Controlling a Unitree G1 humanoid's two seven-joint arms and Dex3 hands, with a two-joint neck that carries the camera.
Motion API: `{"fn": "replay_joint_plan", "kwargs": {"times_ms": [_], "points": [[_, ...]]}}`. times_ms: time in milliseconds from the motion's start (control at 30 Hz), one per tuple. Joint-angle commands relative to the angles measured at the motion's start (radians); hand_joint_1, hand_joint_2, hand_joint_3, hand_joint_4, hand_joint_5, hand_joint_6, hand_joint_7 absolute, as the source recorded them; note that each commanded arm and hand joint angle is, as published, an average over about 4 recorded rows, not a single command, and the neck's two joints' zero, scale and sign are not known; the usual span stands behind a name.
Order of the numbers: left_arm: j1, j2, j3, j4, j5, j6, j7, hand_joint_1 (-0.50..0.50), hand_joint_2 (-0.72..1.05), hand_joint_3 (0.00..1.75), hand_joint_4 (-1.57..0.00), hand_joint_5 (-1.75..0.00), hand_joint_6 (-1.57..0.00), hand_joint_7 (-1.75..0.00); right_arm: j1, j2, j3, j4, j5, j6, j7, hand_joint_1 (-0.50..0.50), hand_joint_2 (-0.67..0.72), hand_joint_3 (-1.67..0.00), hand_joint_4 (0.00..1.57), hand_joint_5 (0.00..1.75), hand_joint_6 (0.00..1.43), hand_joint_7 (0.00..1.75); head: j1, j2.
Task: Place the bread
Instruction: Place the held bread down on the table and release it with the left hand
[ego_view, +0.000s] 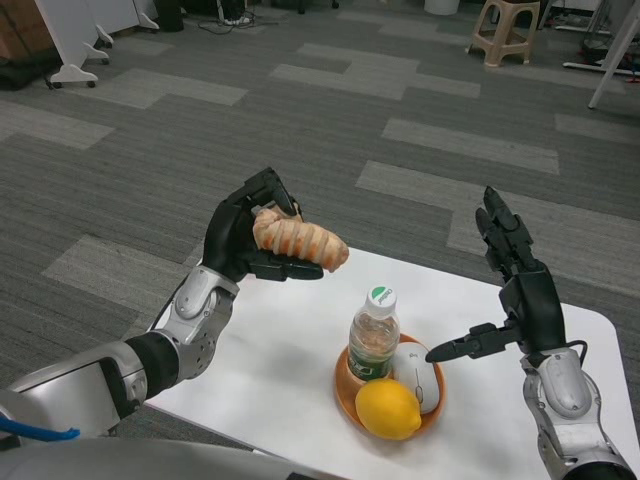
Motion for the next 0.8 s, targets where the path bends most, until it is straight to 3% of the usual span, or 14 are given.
{"fn": "replay_joint_plan", "kwargs": {"times_ms": [33,467,633,800], "points": [[0.010,0.000,0.000,-0.008,0.000,-0.006,0.004,0.23,1.05,0.09,-1.27,-1.75,-1.07,-1.68,0.007,-0.002,-0.004,-0.011,0.012,-0.001,-0.003,-0.17,0.09,0.00,0.00,0.00,0.00,0.00,0.000,-0.001],[0.036,0.047,-0.060,0.022,0.008,-0.004,0.003,0.28,1.05,0.09,-1.21,-1.75,-0.99,-1.68,0.009,-0.011,-0.011,-0.002,0.012,-0.001,-0.003,-0.15,0.09,0.00,0.00,0.00,0.00,0.00,0.004,-0.015],[0.045,0.071,-0.106,0.096,0.008,-0.001,-0.002,0.49,1.05,0.09,-1.10,-1.75,-0.94,-1.68,0.008,-0.015,-0.011,0.012,0.013,-0.001,-0.003,-0.17,0.09,0.00,0.00,0.00,0.00,0.00,0.007,-0.024],[0.044,0.076,-0.161,0.215,0.008,0.001,-0.010,0.50,1.05,0.09,-1.01,-1.75,-0.92,-1.68,0.008,-0.015,-0.012,0.026,0.013,-0.001,-0.003,-0.17,0.14,0.00,0.00,0.00,0.00,0.00,0.009,-0.032]]}}
